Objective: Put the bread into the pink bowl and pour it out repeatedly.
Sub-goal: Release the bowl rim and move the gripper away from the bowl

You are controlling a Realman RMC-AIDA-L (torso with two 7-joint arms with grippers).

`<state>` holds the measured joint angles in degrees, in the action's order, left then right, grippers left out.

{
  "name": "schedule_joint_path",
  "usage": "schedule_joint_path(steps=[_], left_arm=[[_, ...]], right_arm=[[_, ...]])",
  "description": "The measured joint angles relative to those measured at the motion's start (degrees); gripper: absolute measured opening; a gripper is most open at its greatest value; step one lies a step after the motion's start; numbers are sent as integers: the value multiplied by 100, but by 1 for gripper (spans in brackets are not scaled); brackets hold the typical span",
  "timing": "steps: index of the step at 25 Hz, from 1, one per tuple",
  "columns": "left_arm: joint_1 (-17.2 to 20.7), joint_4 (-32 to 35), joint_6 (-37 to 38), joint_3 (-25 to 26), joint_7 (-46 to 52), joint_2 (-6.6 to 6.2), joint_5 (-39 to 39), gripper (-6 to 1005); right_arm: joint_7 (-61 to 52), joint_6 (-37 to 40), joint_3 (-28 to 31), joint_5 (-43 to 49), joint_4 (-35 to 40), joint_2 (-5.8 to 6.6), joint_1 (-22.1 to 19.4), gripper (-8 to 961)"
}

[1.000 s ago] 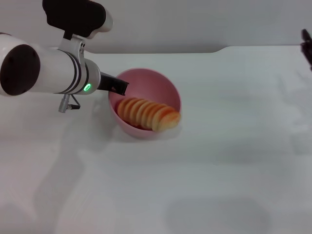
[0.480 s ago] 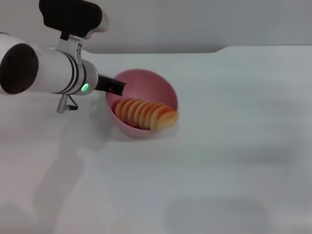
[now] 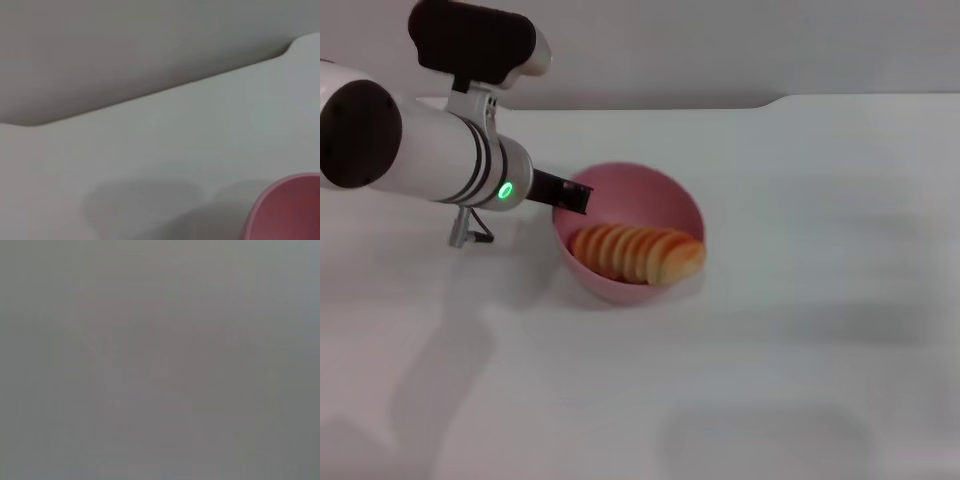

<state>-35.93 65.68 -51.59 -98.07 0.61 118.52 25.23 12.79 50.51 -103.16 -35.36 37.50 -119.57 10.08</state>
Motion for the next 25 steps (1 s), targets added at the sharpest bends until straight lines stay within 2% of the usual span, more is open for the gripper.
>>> schedule_joint_path(steps=[10, 25], left_arm=[[253, 28, -11, -358, 145, 7, 263, 84], [301, 32, -14, -323, 120, -23, 274, 86]], right_arm=[[39, -33, -96, -10, -33, 3, 46, 571], [54, -33, -172, -16, -150, 23, 106, 571]])
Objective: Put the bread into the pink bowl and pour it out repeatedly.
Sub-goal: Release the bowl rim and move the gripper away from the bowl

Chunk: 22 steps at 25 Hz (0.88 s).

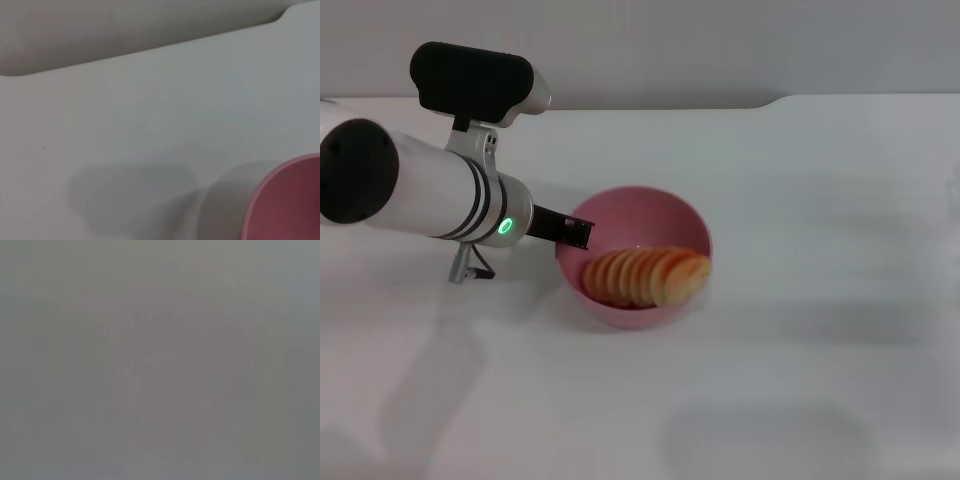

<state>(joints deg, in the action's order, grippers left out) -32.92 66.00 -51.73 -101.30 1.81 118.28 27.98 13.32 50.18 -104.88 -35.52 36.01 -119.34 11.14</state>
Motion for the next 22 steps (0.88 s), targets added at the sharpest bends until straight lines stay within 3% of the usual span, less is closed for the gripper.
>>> schedule_joint_path(steps=[4, 9, 14, 19, 22], left_arm=[[-40, 86, -164, 0, -25, -4, -5, 86], [180, 754, -181, -145, -271, -8, -14, 87], [354, 1169, -174, -152, -396, -10, -21, 296], [334, 1079, -85, -136, -417, -14, -72, 531], [322, 979, 77, -154, -428, -16, -118, 604]], right_arm=[[2, 0, 0, 0, -1, 0, 11, 571], [4, 1, 2, 0, -13, -1, 34, 571], [4, 1, 3, 0, -19, -1, 47, 571], [4, 1, 3, 0, -26, -2, 54, 571], [4, -3, 3, 0, -34, -2, 62, 571]])
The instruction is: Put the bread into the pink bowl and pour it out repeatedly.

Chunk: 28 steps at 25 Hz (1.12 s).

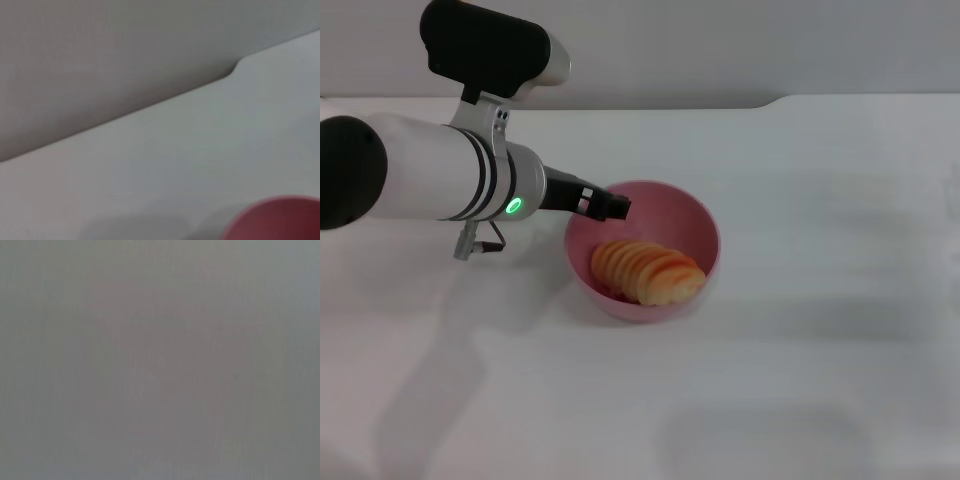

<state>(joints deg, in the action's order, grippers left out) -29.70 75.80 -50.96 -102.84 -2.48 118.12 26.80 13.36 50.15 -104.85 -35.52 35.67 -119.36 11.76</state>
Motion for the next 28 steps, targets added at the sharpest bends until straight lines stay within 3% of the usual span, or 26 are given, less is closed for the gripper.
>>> schedule_joint_path(steps=[4, 9, 14, 16, 17, 18, 20, 21, 25, 28], left_arm=[[84, 4, 365, -2, -3, -3, -128, 702], [1015, 468, 2837, 41, -15, -6, -981, 784], [1423, -28, 4892, 345, -280, -29, -1012, 866], [1469, -175, 5221, 358, -330, -28, -1012, 861], [1525, -471, 5823, 346, -358, -28, -1012, 859], [1576, -1175, 7095, 248, -366, -17, -1015, 859], [1552, -1697, 7773, 150, -364, -11, -1015, 858], [1471, -2294, 8561, 29, -345, -7, -1013, 858], [1239, -3299, 9579, -124, -295, 12, -983, 857], [1084, -3810, 9680, -119, -92, 22, -878, 857]], right_arm=[[0, -28, 0, 0, -5, 0, 3, 571], [-27, -141, -8, 3, -93, 4, 34, 571], [-44, -142, -9, 34, -128, 1, -8, 571], [-54, -122, -19, 39, -144, -7, -43, 571], [-55, -110, -29, 45, -148, -9, -53, 572], [-55, -103, -45, 49, -152, -9, -62, 572], [-56, -94, -70, 50, -156, -9, -73, 572], [-57, -93, -76, 50, -157, -9, -75, 572], [-59, -44, -170, 28, -176, -14, -89, 572], [-61, 351, -351, 29, -303, -23, -108, 572]])
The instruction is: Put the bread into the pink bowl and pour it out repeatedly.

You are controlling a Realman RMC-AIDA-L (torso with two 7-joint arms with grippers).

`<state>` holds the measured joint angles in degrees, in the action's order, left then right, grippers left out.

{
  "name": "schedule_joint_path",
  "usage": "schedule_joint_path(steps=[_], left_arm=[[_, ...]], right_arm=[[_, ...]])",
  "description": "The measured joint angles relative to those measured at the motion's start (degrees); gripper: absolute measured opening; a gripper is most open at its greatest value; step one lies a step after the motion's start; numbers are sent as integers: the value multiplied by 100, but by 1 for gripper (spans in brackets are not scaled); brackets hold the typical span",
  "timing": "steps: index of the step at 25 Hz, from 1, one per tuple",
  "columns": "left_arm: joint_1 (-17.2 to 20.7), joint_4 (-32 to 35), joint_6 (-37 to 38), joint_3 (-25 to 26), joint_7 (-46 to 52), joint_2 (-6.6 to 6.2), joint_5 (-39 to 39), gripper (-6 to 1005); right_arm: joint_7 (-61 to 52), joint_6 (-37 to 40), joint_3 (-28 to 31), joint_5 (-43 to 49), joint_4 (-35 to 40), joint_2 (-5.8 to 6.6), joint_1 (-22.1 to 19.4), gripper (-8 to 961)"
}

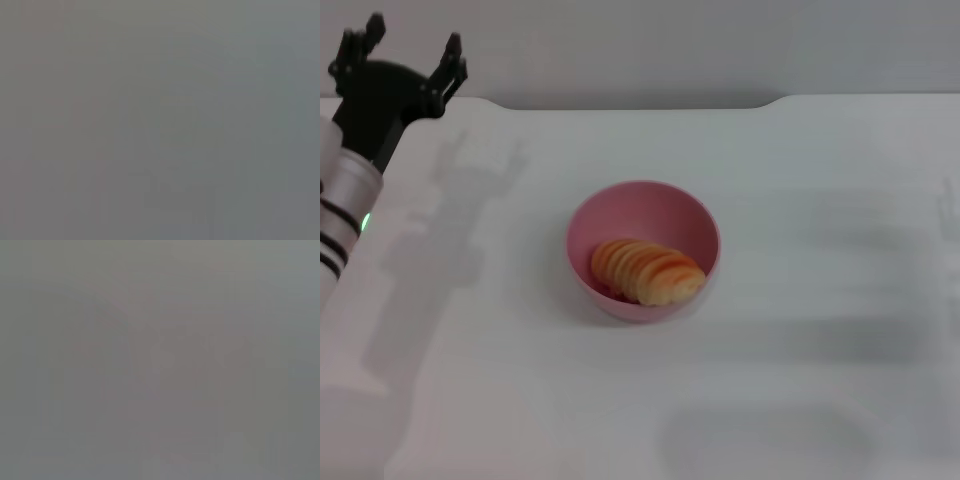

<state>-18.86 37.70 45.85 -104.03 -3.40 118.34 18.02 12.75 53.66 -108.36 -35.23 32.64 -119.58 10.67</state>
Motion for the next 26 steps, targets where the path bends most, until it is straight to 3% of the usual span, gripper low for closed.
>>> schedule_joint_path(steps=[7, 13, 19, 26], left_arm=[[-202, -933, 226, -34, 287, 20, 47, 858], [-222, -1120, 224, -50, 247, 37, 48, 858], [-225, -1153, 232, -86, 244, 40, 53, 859], [-216, -1148, 243, -138, 249, 40, 55, 857]], right_arm=[[-458, 733, -261, -14, -376, -13, -7, 572], [-574, 839, -401, 23, -439, -15, -76, 572], [-582, 1468, -775, -10, -833, -24, -50, 572], [-623, 1433, -755, -98, -896, -22, -66, 572]])
